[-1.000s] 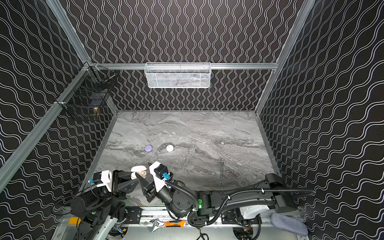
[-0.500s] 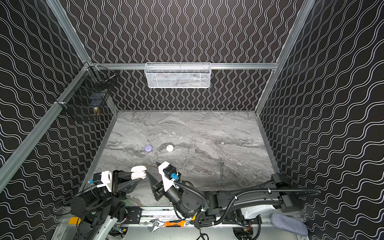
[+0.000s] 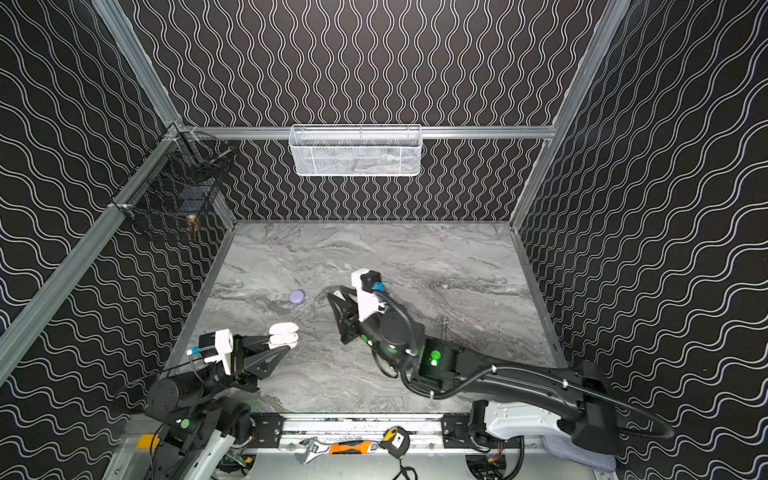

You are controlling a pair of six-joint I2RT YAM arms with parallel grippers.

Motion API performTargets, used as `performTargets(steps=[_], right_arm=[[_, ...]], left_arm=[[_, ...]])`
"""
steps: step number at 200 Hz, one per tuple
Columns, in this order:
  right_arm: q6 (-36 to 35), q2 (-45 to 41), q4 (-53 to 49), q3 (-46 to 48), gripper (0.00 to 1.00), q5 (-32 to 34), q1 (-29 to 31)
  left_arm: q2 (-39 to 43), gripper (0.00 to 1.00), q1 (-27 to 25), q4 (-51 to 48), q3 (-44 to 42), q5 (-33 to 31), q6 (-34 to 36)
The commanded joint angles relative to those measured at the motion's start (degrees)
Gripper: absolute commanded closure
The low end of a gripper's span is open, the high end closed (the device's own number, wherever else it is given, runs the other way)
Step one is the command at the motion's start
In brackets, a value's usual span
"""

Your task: Insert the wireless bluetooth earbuds into the charging case

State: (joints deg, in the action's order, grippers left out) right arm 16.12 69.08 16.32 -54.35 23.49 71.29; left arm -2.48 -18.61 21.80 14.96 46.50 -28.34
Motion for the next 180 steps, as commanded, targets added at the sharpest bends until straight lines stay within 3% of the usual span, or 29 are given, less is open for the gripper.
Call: performTargets(steps=[1,24,83,118,132,149,180], right_arm=[[3.1,4.4,-2.6,-2.5,0.65,-12.2,-0.6],[1.9,8.1,0.0,-6.3,0.67,-19.2,-0.6],[2.4,8.5,9.4,-5.1,0.69,-31.3,-0.4],[2.9,6.5,13.9,-1.3,0.69,-32.3,-0.2],[2.4,5.1,13.2,-0.3,0.70,-29.8,-0.1],[2.5,2.1,11.6,2.0,0.67,-21.8,-0.2],[4.6,-5.9,-1.1,4.0,0.54,4.3,-1.4]], left_arm=[[0.1,1.00,0.0,-0.1,0.4,-0.6,0.9],[1.6,1.00,0.0,-2.2,0.3,-1.6,1.7],[1.2,1.00,0.0,-1.5,0.4,-1.2,1.5],[0.8,1.00,0.0,-2.1,0.3,-1.8,1.9],[0.4,1.00,0.0,-2.2,0.2,-2.0,2.1],[-0.4,1.00,0.0,-3.7,-0.3,-3.8,2.7],[-12.5,1.00,-0.1,0.8,-2.4,-8.1,1.9]])
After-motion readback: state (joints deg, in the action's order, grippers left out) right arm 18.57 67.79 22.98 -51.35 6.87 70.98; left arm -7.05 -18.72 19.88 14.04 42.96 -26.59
